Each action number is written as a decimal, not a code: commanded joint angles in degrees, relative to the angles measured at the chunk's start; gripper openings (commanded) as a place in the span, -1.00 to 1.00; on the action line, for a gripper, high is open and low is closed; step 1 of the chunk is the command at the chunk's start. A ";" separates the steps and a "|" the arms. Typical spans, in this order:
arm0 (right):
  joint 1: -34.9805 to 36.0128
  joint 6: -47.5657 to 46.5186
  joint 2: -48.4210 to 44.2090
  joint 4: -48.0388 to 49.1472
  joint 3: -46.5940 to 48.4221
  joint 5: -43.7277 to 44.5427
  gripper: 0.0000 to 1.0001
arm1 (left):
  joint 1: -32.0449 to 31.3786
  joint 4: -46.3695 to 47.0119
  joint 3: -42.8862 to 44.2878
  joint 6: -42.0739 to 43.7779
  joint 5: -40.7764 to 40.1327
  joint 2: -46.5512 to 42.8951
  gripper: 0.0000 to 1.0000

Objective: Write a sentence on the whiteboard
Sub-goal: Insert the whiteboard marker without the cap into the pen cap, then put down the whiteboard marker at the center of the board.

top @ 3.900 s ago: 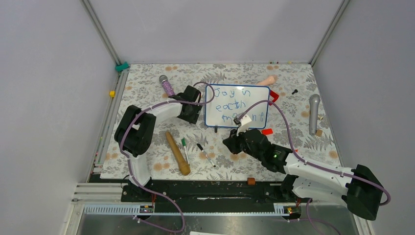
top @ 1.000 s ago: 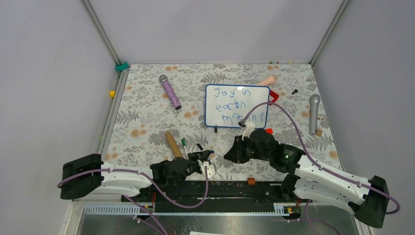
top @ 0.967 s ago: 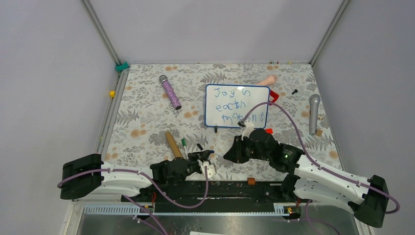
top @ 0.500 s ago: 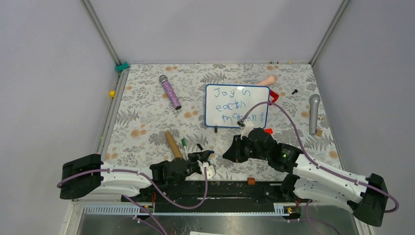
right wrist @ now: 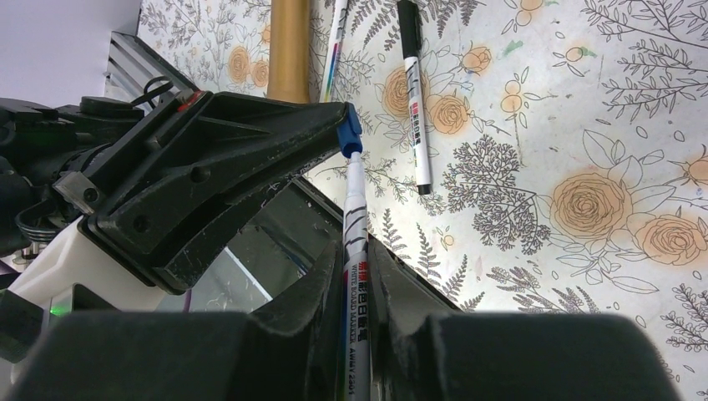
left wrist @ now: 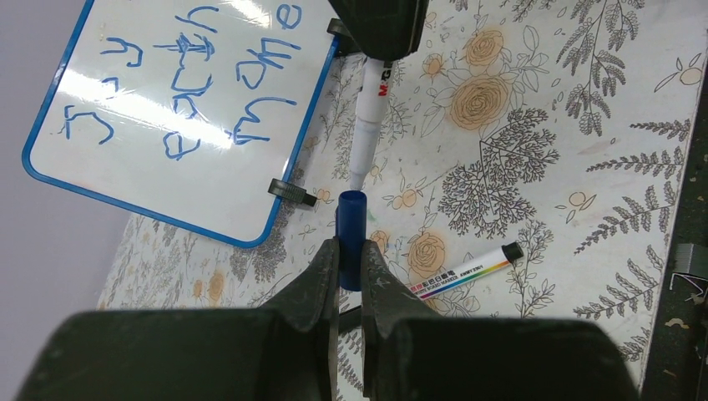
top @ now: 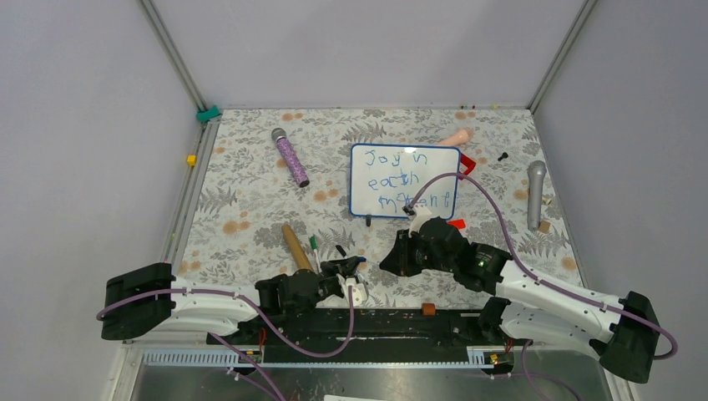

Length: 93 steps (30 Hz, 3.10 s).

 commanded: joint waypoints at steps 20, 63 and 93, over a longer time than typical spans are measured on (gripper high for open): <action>0.24 -0.75 3.84 0.20 4.73 0.47 -1.00 | -0.59 3.02 -0.25 1.05 1.88 -1.08 -1.00; -0.13 -13.10 23.28 -35.26 33.60 5.46 -1.00 | -1.03 -8.36 24.08 -12.66 7.31 2.97 -0.24; -6.26 -26.27 41.23 -40.24 31.30 6.53 -1.00 | 8.28 -29.59 20.34 -42.32 -21.65 -20.56 0.53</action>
